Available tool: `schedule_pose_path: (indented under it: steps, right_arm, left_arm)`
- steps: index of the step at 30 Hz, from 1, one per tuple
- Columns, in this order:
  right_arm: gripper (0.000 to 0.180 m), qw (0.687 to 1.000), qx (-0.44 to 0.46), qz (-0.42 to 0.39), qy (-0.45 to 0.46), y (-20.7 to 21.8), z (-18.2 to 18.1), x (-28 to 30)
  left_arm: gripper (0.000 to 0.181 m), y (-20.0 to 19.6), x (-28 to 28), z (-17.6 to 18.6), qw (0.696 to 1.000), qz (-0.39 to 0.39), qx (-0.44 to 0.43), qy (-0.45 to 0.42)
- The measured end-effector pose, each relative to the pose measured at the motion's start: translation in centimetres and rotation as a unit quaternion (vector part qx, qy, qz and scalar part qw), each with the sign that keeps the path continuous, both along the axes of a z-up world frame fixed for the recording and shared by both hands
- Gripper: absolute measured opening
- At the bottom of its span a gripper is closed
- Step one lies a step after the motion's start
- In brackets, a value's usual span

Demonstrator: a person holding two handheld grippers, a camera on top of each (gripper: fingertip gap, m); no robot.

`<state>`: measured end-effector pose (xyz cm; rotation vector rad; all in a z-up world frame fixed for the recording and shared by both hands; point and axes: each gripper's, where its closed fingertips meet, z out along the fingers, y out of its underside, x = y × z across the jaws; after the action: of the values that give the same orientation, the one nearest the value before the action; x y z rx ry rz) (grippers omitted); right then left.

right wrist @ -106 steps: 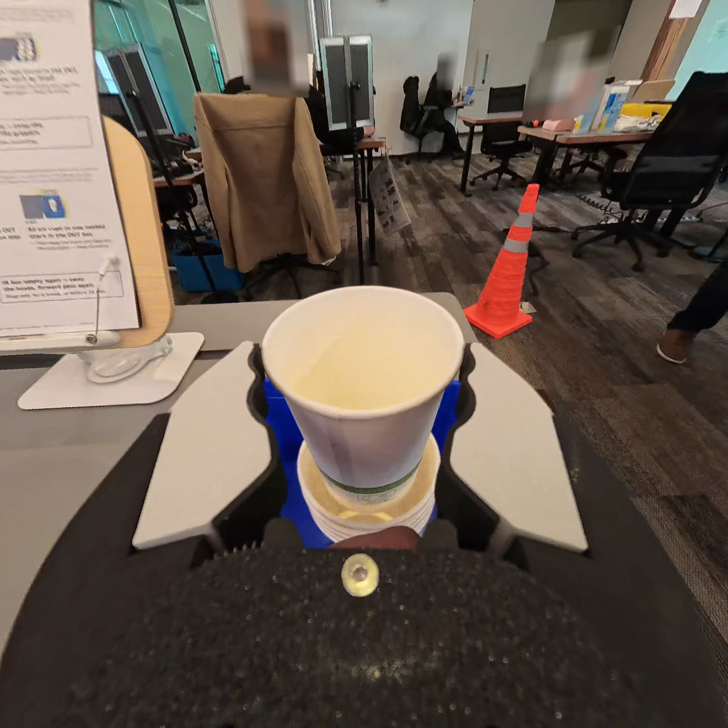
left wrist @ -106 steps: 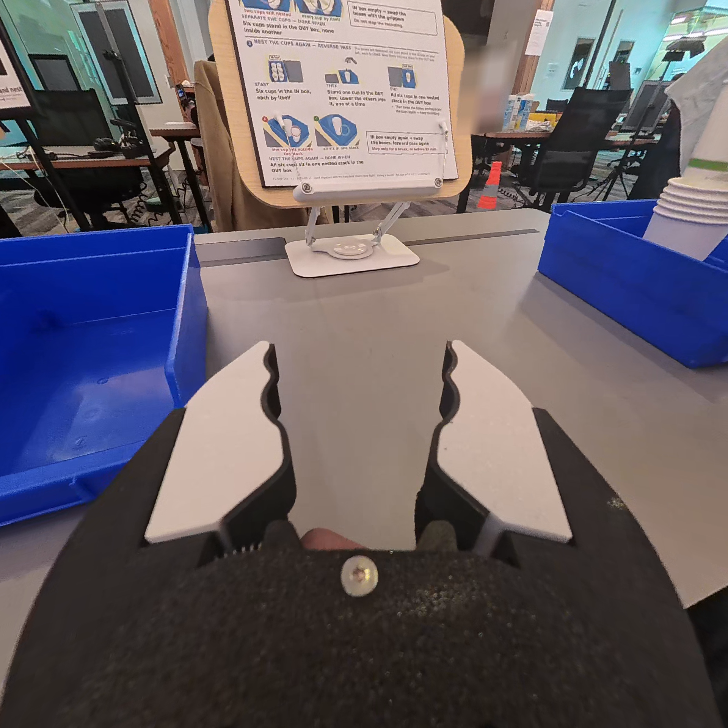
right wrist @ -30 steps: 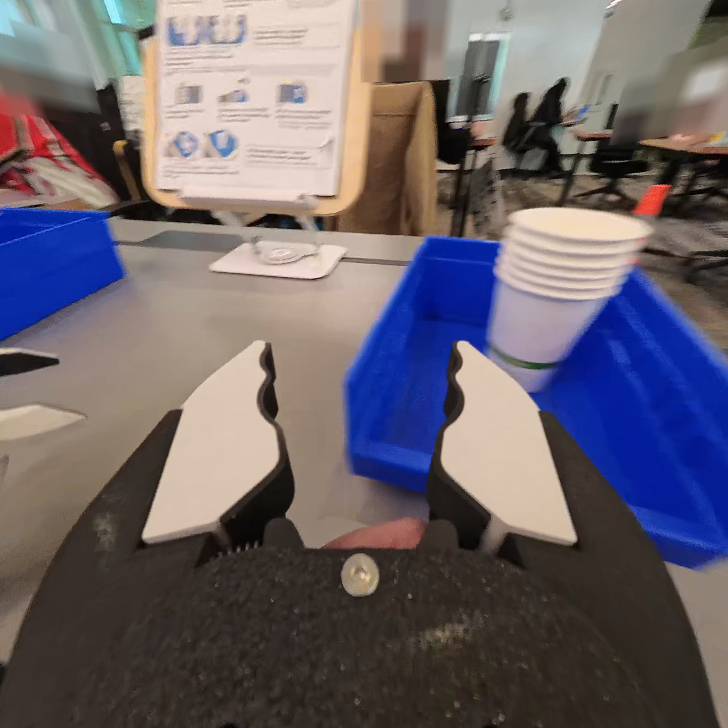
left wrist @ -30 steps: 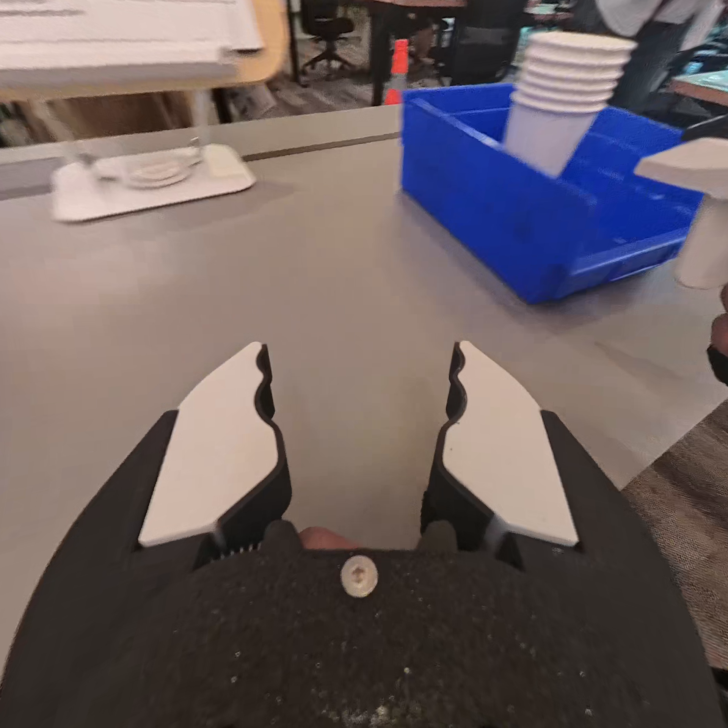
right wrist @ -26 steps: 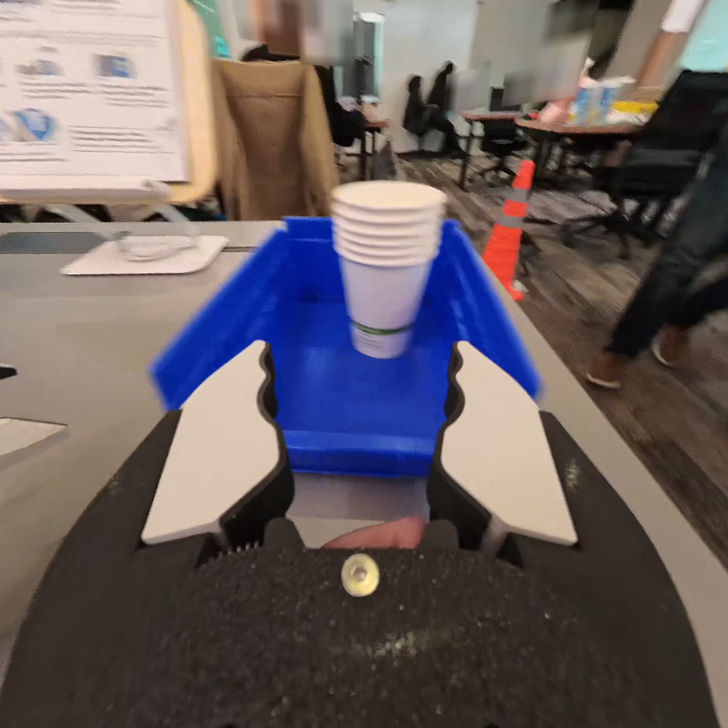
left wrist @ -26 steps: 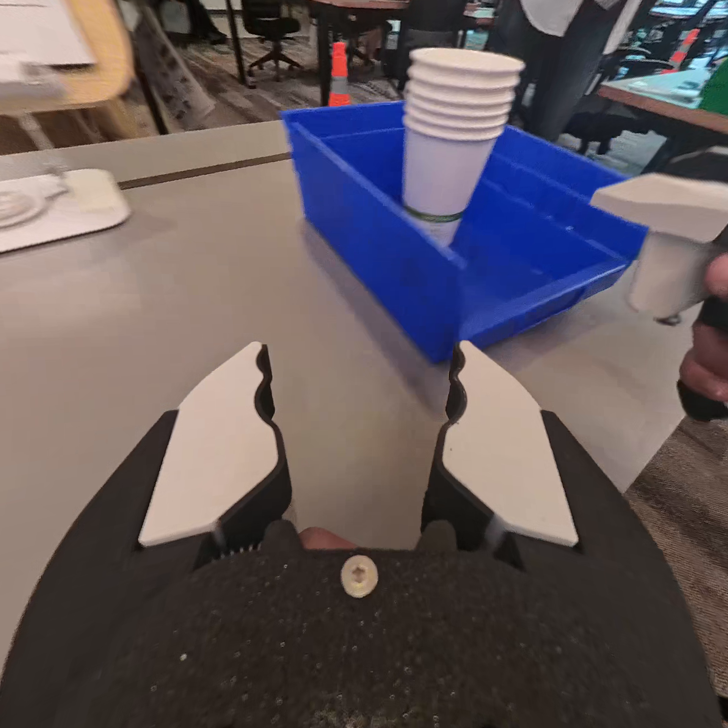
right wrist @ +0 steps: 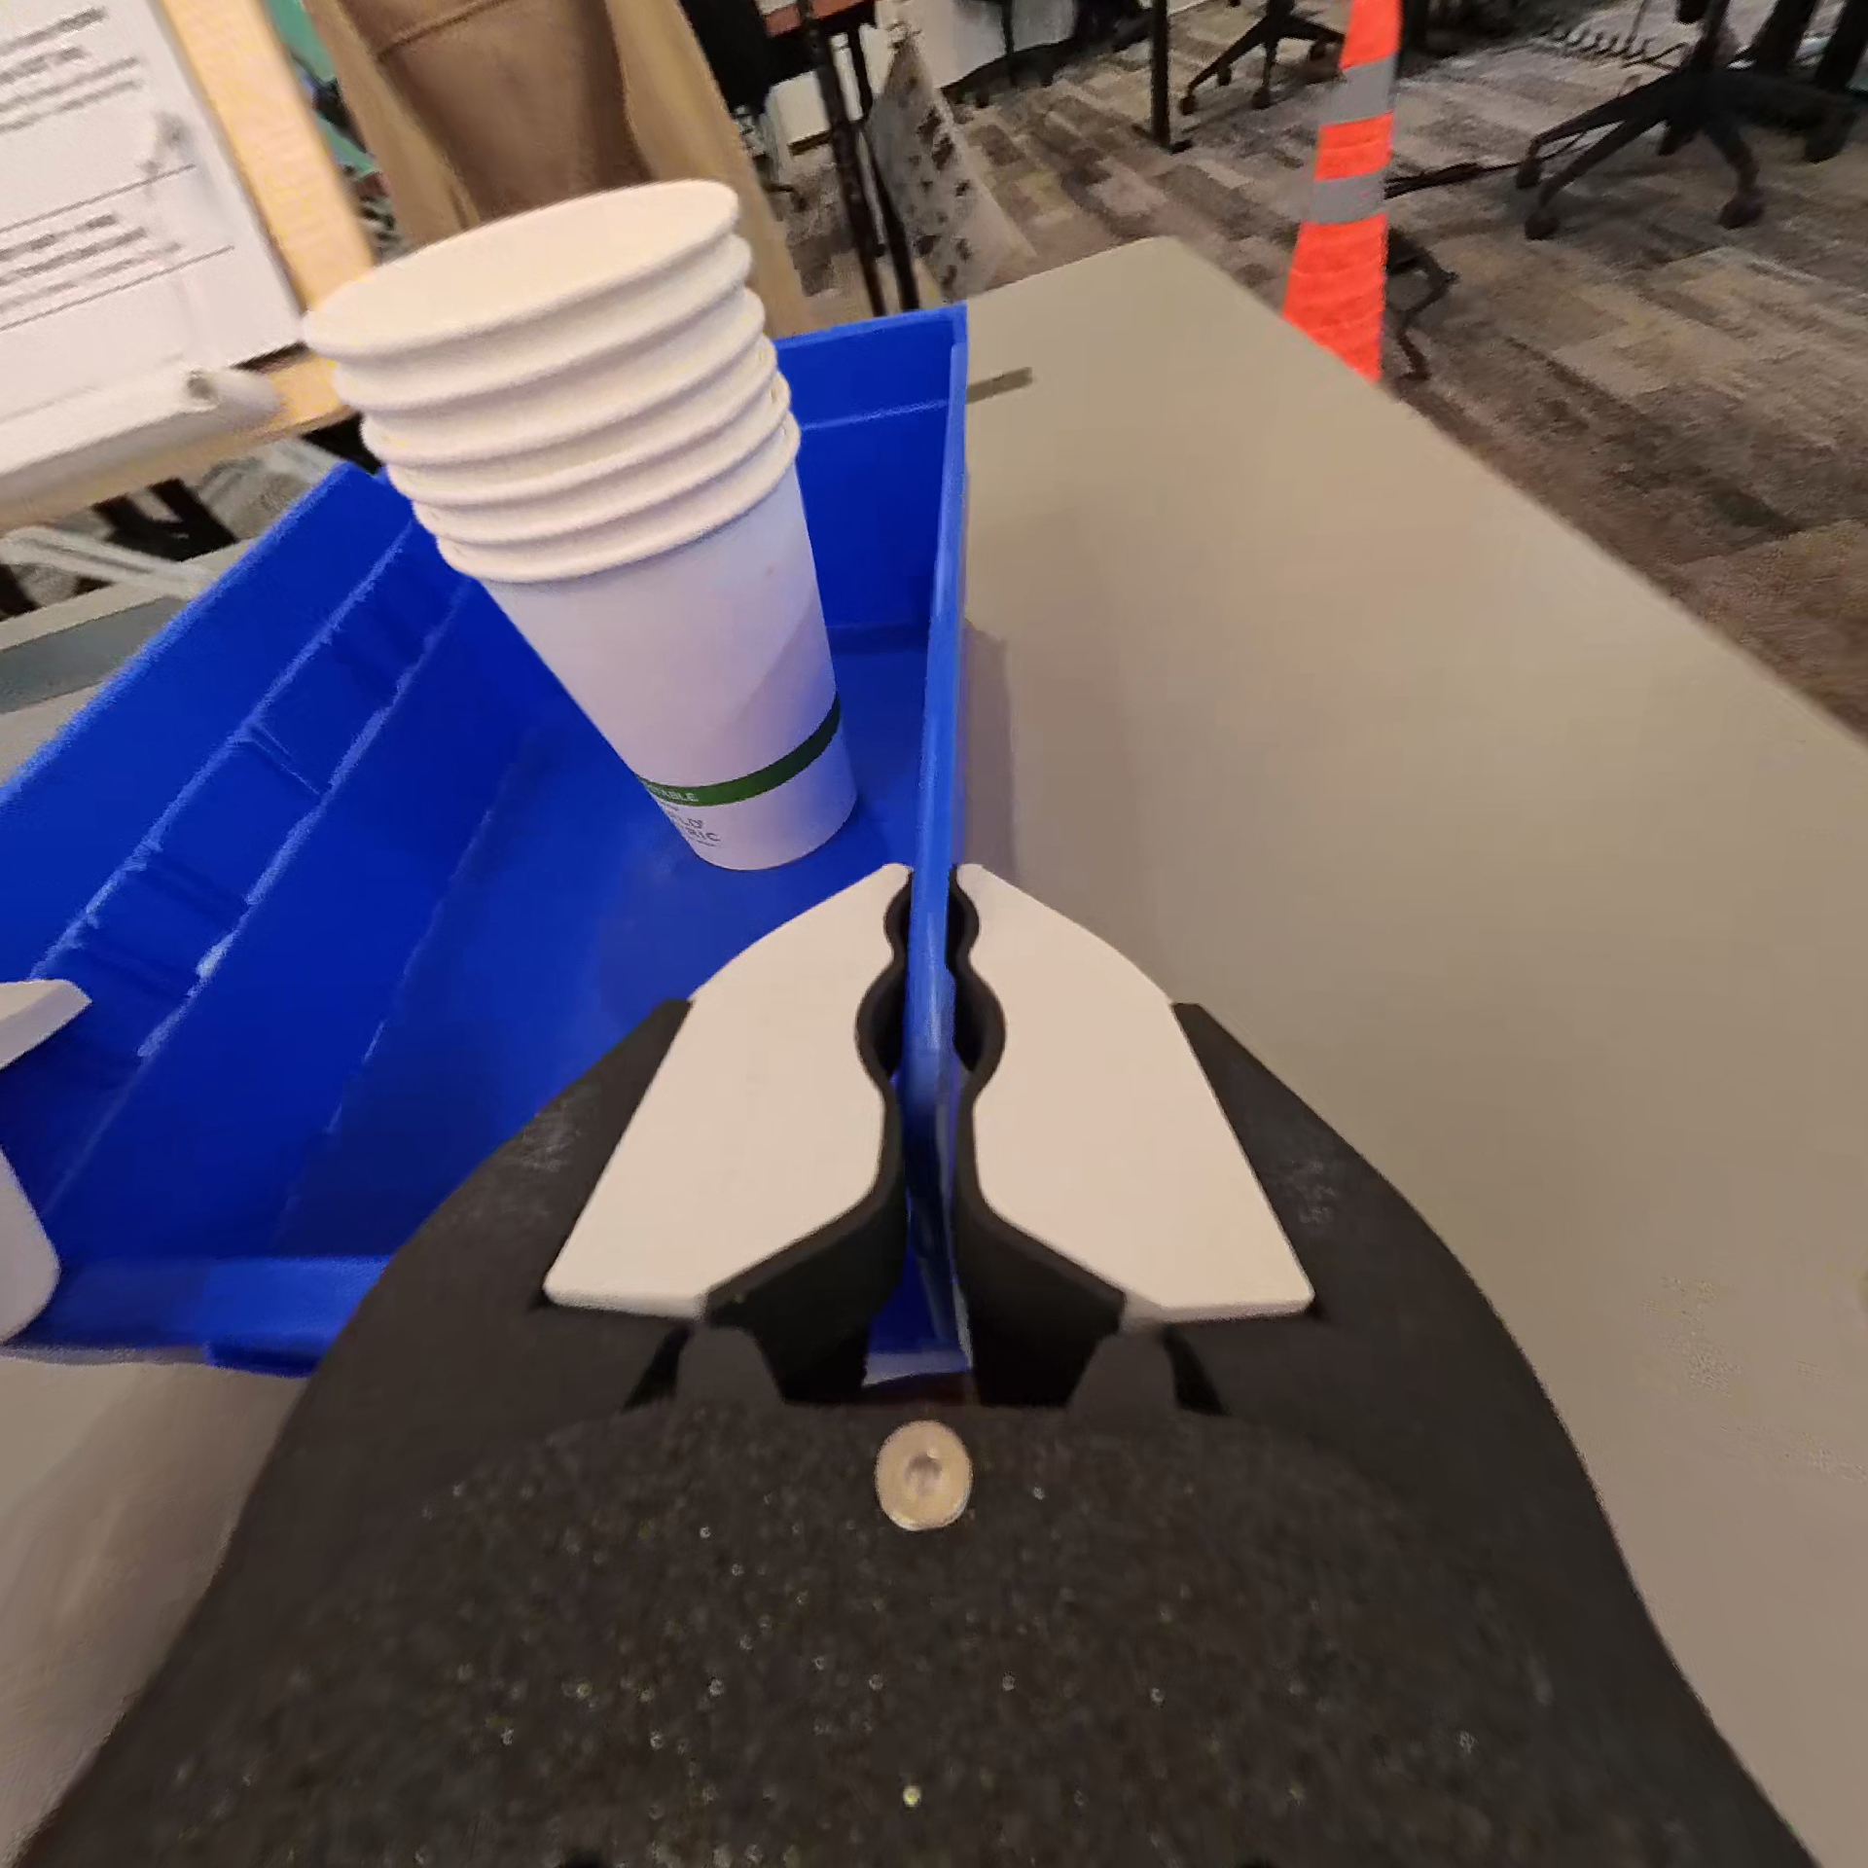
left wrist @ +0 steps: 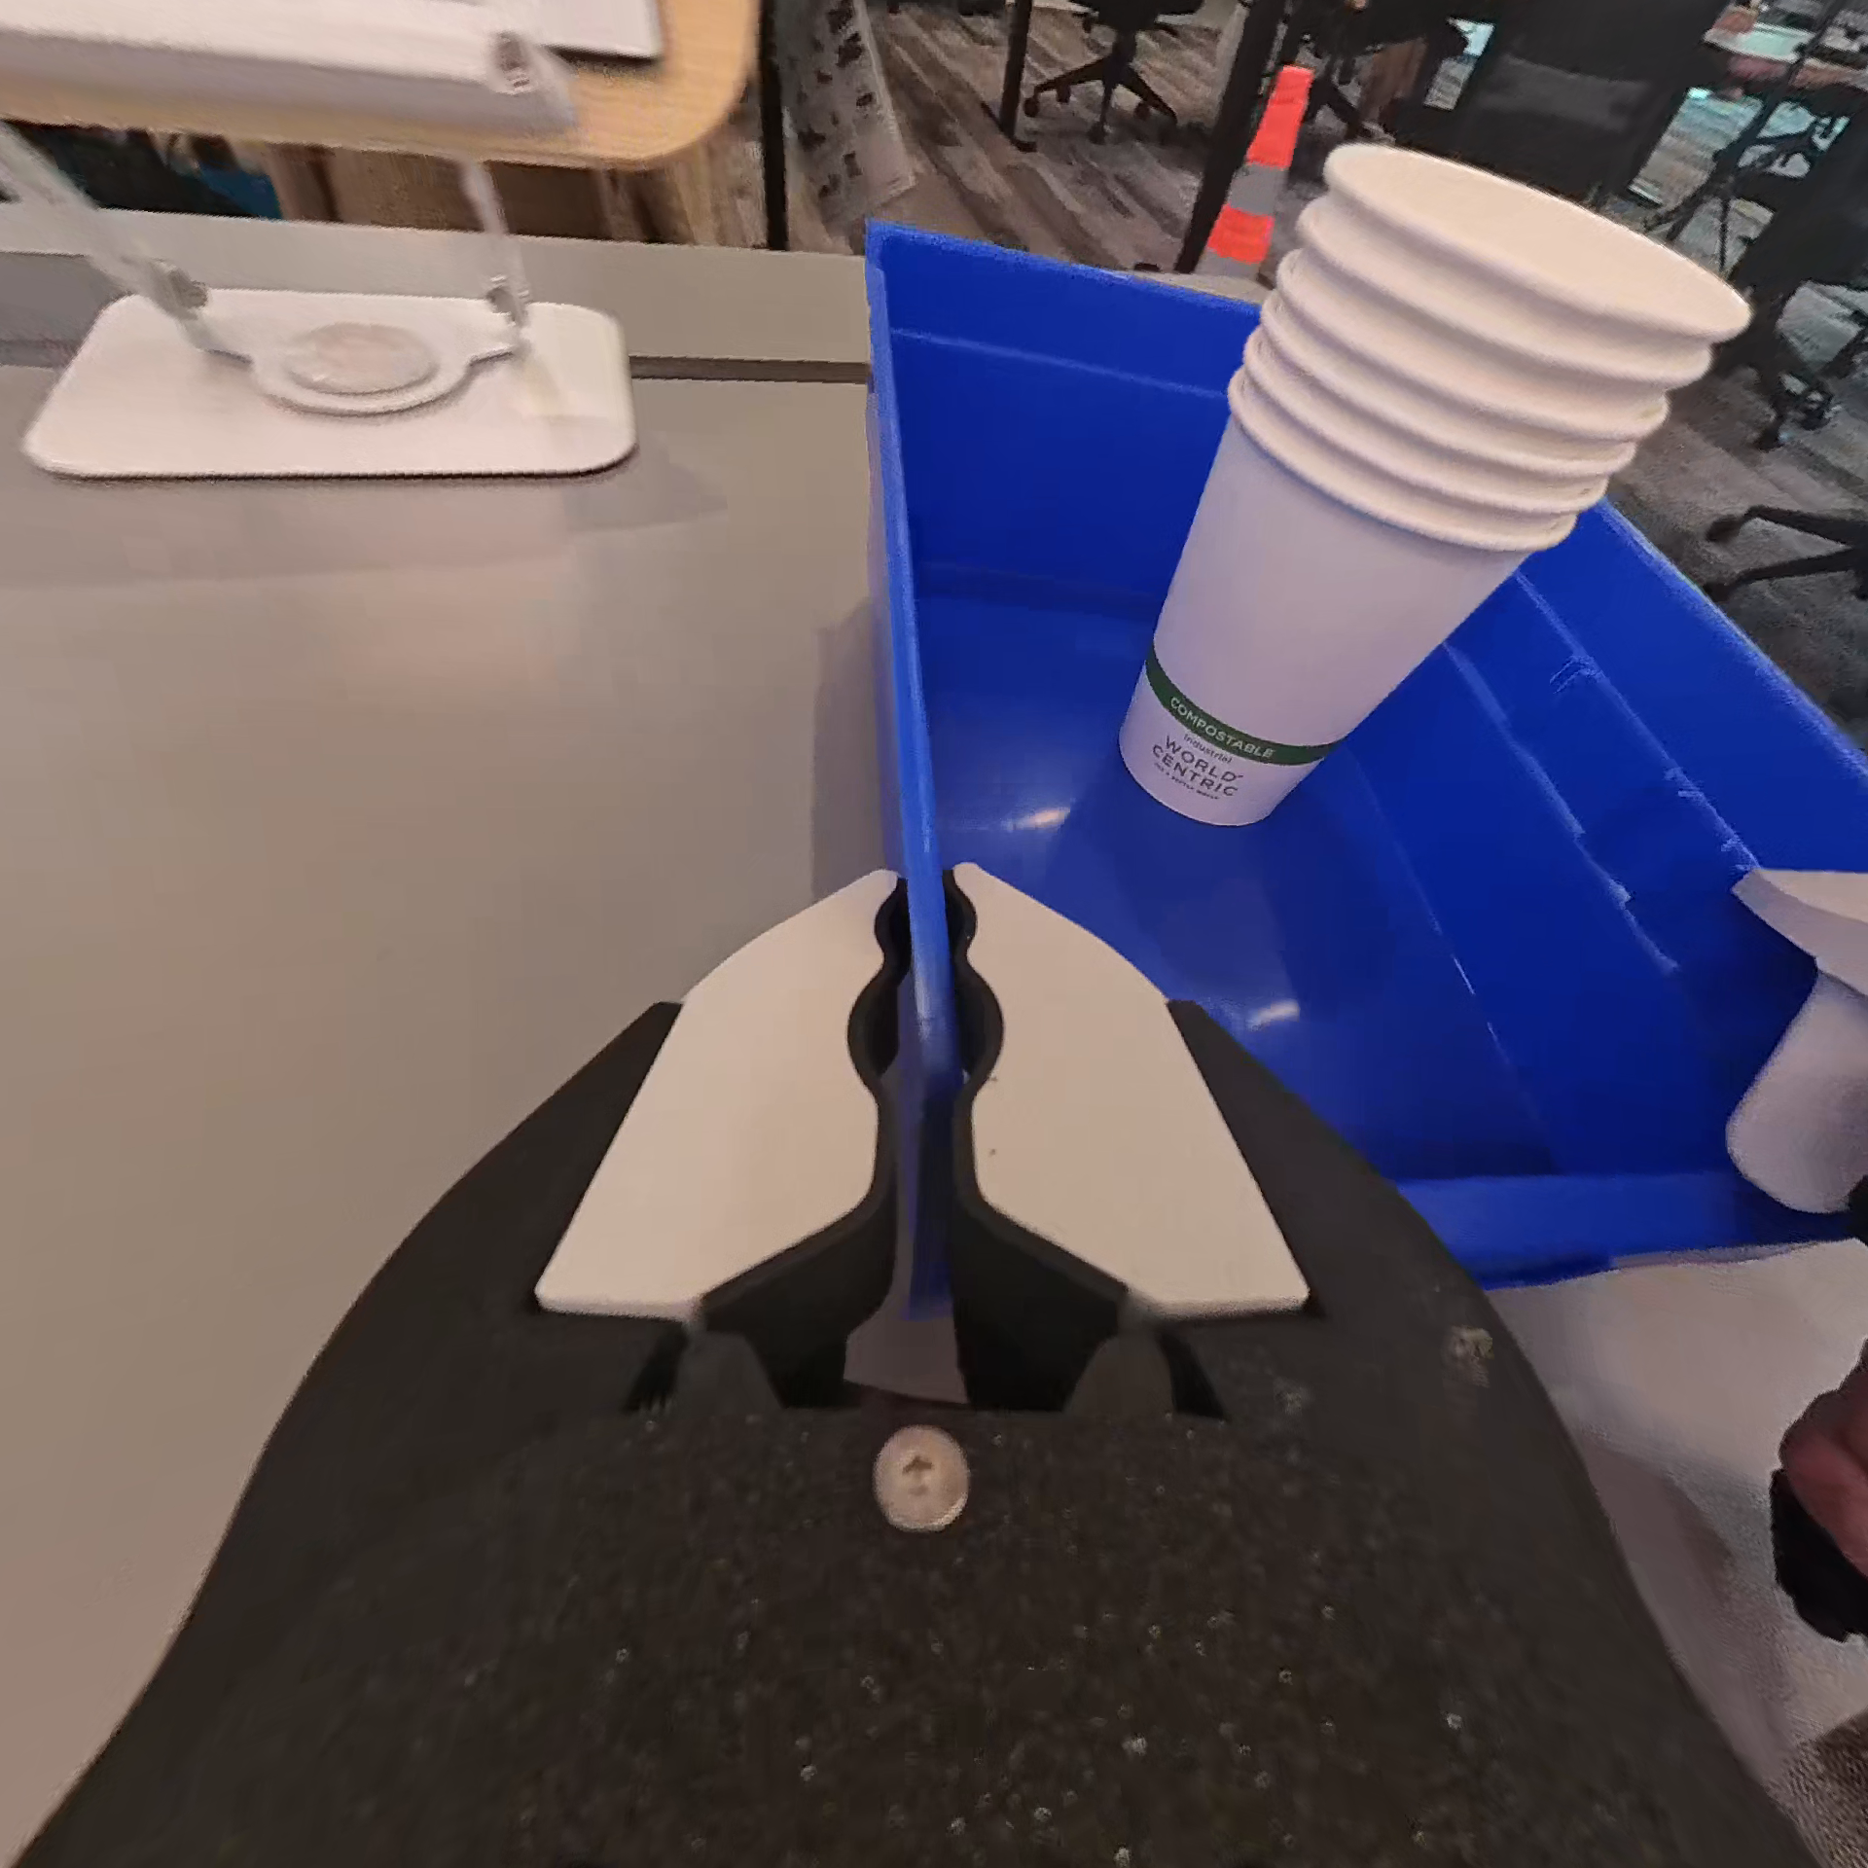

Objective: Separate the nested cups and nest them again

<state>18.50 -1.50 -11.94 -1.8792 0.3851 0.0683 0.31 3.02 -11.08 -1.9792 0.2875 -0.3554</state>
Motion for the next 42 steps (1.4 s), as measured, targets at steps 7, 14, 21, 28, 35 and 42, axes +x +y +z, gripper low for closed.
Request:
schedule_pose_path:
  steps: [7,14,21,28,35,42]
  right_arm:
    - [0.004,0.996,-0.006,0.089,-0.014,2.3,0.2,-13.7]
    - [0.004,0.986,-0.013,0.166,-0.028,5.1,-0.1,-25.9]
    - [0.032,0.983,0.027,0.181,-0.014,5.2,0.5,-27.0]
    - [0.04,0.952,0.196,0.228,-0.047,-5.0,3.5,-26.9]
    - [0.039,0.897,0.146,0.417,-0.031,-9.5,-0.8,-37.6]
    - [0.043,0.884,0.139,0.446,-0.027,-9.6,-0.1,-40.1]
  left_arm:
    - [0.005,-1.1,-13.9,-0.8,0.998,0.064,-0.008,-0.028]
    - [0.005,-0.4,-26.4,-0.7,0.995,0.104,-0.004,0.001]
    - [0.058,0.1,-29.0,-1.4,0.995,0.092,-0.028,-0.024]
    - [0.07,-4.5,-35.6,6.7,0.985,0.125,0.033,-0.115]
    - [0.063,2.5,-55.3,3.5,0.966,0.258,-0.003,0.02]
    - [0.049,7.6,-58.9,-2.0,0.968,0.24,-0.062,0.051]
